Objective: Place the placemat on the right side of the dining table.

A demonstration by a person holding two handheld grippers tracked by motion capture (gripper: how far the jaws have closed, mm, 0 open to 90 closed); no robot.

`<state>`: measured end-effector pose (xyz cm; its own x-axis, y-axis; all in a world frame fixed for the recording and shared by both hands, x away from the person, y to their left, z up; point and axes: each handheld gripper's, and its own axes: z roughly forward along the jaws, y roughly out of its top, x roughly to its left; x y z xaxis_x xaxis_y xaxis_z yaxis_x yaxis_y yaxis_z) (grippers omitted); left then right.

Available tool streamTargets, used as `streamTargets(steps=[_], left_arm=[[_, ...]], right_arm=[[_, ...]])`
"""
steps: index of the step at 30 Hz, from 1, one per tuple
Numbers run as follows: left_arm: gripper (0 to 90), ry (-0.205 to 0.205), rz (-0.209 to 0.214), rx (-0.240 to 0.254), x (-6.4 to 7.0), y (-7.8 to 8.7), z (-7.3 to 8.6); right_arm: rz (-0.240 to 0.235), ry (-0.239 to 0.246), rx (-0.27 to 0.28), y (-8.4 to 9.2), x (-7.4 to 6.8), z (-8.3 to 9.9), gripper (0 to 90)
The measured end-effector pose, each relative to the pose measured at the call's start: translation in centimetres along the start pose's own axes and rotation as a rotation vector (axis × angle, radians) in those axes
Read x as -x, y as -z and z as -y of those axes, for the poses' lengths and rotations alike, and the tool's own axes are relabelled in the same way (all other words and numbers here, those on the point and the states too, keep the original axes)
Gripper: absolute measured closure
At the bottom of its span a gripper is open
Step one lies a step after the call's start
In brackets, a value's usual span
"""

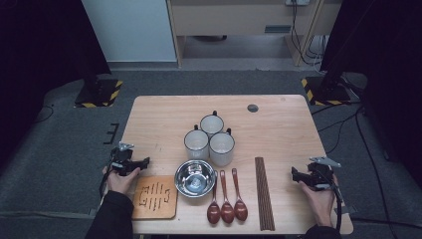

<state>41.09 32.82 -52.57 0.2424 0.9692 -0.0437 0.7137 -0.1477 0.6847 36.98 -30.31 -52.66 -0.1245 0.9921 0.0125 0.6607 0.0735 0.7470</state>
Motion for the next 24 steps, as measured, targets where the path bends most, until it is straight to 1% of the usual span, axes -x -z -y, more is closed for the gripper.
streamTargets(steps=[2, 3, 4, 5, 7, 8, 9, 10, 11, 12, 13, 14, 16, 17, 18, 19, 20, 21, 22, 24], left_arm=[[17.0, 0.011, 0.021, 0.004, 0.1, 0.5, 0.1], [17.0, 0.011, 0.021, 0.004, 0.1, 0.5, 0.1], [17.2, 0.029, 0.053, 0.015, 0.1, 1.1, 0.1], [17.1, 0.029, 0.053, 0.015, 0.1, 1.1, 0.1], [17.2, 0.047, 0.086, 0.033, 0.1, 1.8, 0.2], [18.6, 0.050, 0.106, 0.046, 0.2, 2.4, 0.2], [19.5, 0.050, 0.106, 0.046, 0.2, 2.4, 0.2], [20.0, 0.049, 0.116, 0.061, 0.4, 2.9, 0.3], [20.2, 0.049, 0.116, 0.061, 0.4, 2.9, 0.3], [20.7, 0.046, 0.126, 0.073, 0.6, 3.5, 0.4], [20.7, 0.046, 0.126, 0.073, 0.6, 3.5, 0.4], [20.7, 0.042, 0.130, 0.088, 0.7, 4.0, 0.5], [20.5, 0.028, 0.134, 0.095, 0.9, 4.5, 0.8], [20.7, 0.028, 0.134, 0.095, 0.9, 4.5, 0.8], [22.4, -0.003, 0.138, 0.077, 1.0, 5.0, 1.0], [24.4, -0.003, 0.138, 0.077, 1.0, 5.0, 1.0], [27.1, -0.011, 0.140, 0.047, 1.2, 5.4, 1.2], [30.0, -0.011, 0.140, 0.047, 1.2, 5.4, 1.2], [30.2, -0.019, 0.139, 0.046, 1.4, 5.5, 1.4], [32.2, -0.020, 0.149, 0.056, 1.4, 5.7, 1.6]], right_arm=[[-0.007, 0.001, 0.025, 0.4, -0.1, -0.2, 13.1], [-0.010, 0.002, 0.031, 0.6, -0.2, -0.3, 13.2], [-0.013, 0.005, 0.035, 0.8, -0.3, -0.4, 13.2], [-0.013, 0.005, 0.035, 0.8, -0.3, -0.4, 13.2], [-0.022, 0.014, 0.044, 1.1, -0.6, -0.6, 13.2], [-0.030, 0.018, 0.063, 1.5, -0.8, -0.9, 13.3], [-0.030, 0.018, 0.063, 1.5, -0.8, -0.9, 13.3], [-0.034, 0.009, 0.086, 2.0, -1.0, -1.3, 13.8], [-0.034, 0.009, 0.086, 2.0, -1.0, -1.3, 13.8], [-0.049, 0.000, 0.103, 2.4, -1.2, -1.4, 14.2], [-0.049, 0.000, 0.103, 2.4, -1.2, -1.4, 14.2], [-0.052, 0.007, 0.097, 2.5, -1.4, -1.5, 14.2], [-0.052, 0.005, 0.089, 2.5, -1.7, -1.5, 14.1], [-0.052, 0.005, 0.089, 2.5, -1.7, -1.5, 14.1], [-0.055, 0.008, 0.089, 2.5, -1.9, -1.6, 14.1], [-0.058, 0.008, 0.091, 2.6, -2.0, -1.6, 14.1], [-0.061, 0.008, 0.095, 2.7, -2.1, -1.7, 14.1], [-0.061, 0.008, 0.095, 2.7, -2.1, -1.7, 14.1], [-0.057, 0.015, 0.099, 2.8, -2.3, -1.8, 13.8], [-0.052, 0.027, 0.105, 3.1, -2.5, -1.9, 13.8]])
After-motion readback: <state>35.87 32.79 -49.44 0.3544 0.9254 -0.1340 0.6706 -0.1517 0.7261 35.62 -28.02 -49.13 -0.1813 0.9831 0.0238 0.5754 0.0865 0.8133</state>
